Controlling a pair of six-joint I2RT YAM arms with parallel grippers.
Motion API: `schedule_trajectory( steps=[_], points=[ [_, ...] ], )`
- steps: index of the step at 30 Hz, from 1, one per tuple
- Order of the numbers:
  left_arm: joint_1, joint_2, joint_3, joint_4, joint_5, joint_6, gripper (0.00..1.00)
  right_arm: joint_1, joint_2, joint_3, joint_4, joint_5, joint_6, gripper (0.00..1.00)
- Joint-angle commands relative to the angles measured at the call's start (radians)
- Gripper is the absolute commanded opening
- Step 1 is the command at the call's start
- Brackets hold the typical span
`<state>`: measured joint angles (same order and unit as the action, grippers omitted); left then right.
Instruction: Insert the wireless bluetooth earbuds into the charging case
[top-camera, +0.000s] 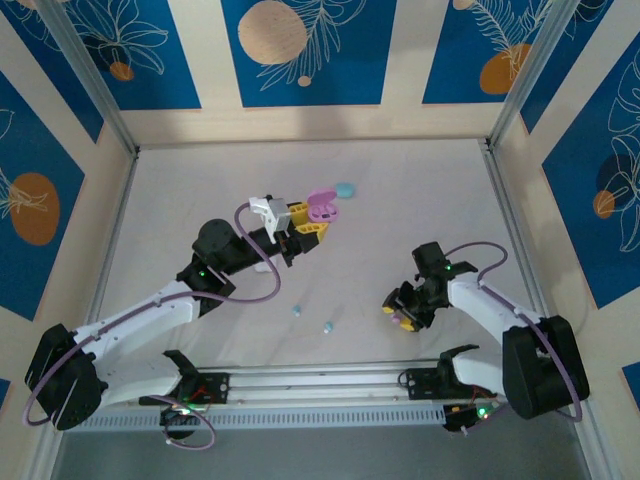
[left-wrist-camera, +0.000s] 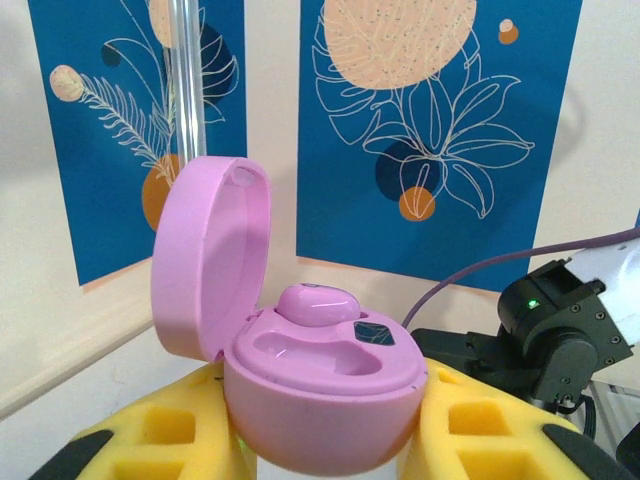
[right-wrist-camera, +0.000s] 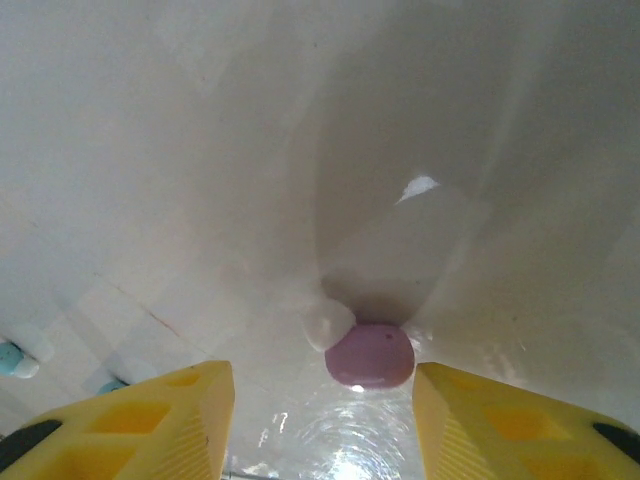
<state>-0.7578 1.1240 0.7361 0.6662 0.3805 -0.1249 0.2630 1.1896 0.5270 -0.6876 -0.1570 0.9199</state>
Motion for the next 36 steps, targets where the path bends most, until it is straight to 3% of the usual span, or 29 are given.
schedule_trajectory(
  steps=[1,15,28,36],
  points=[
    [-0.014,0.005,0.017,0.038,-0.002,-0.008,0.22,0.008,0.021,0.0,0.03,-0.011,0.013,0.49],
    [-0.014,0.005,0.017,0.023,-0.014,0.002,0.22,0.012,0.095,0.071,0.085,-0.011,-0.089,0.35],
    [-0.015,0.005,0.014,0.019,-0.014,-0.001,0.22,0.032,0.144,0.093,0.076,-0.01,-0.126,0.38],
    [-0.014,0.01,0.016,0.026,-0.009,-0.005,0.22,0.038,0.164,0.098,0.095,-0.019,-0.167,0.34]
  ],
)
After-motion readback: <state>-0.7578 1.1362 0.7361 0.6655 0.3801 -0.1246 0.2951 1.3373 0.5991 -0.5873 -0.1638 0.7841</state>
